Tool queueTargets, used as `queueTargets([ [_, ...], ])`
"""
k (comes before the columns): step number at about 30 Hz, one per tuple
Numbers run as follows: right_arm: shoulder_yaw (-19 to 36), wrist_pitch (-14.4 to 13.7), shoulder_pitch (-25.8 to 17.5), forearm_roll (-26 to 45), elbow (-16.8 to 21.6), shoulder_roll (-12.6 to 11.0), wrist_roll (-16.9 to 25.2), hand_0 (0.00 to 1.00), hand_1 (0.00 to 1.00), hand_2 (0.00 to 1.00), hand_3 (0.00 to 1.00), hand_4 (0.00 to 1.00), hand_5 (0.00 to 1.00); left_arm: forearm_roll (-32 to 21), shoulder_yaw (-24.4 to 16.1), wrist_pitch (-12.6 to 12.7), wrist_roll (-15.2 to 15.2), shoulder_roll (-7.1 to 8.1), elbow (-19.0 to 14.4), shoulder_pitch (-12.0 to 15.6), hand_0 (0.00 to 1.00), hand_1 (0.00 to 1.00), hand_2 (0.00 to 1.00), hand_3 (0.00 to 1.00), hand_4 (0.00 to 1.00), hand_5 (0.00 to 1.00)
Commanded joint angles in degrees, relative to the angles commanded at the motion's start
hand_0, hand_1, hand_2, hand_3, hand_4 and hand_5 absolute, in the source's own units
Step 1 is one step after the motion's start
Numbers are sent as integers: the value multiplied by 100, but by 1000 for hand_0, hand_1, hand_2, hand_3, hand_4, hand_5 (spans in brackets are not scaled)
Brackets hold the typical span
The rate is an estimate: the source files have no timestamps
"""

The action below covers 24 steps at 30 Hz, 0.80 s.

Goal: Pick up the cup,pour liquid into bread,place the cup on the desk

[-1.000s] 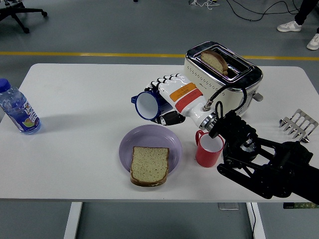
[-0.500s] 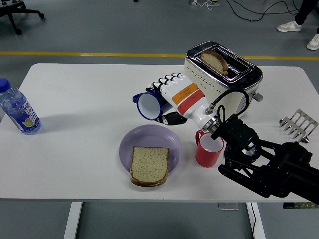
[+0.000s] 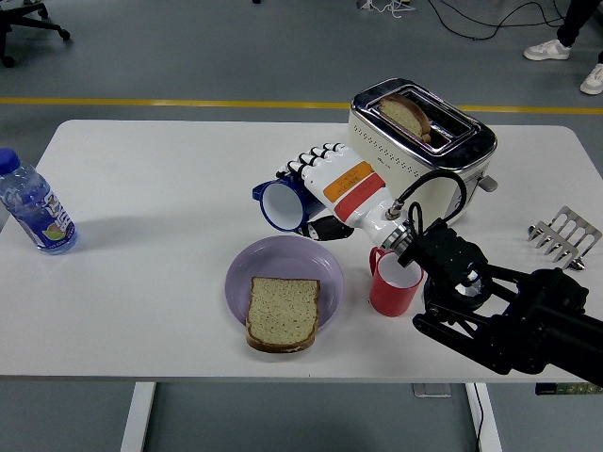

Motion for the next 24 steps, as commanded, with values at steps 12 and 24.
queueTargets([
  [12, 504, 14, -199, 1190, 476, -189, 251, 380, 338, 494, 555, 712, 2, -23, 28, 1, -8, 1, 0, -9, 677, 742, 748, 642, 404, 998],
  [24, 1511, 1121, -836, 3474, 1876, -647, -350, 380, 337, 500, 558, 684, 2, -3, -13, 5, -15, -1, 0, -12, 677, 741, 748, 642, 404, 998],
])
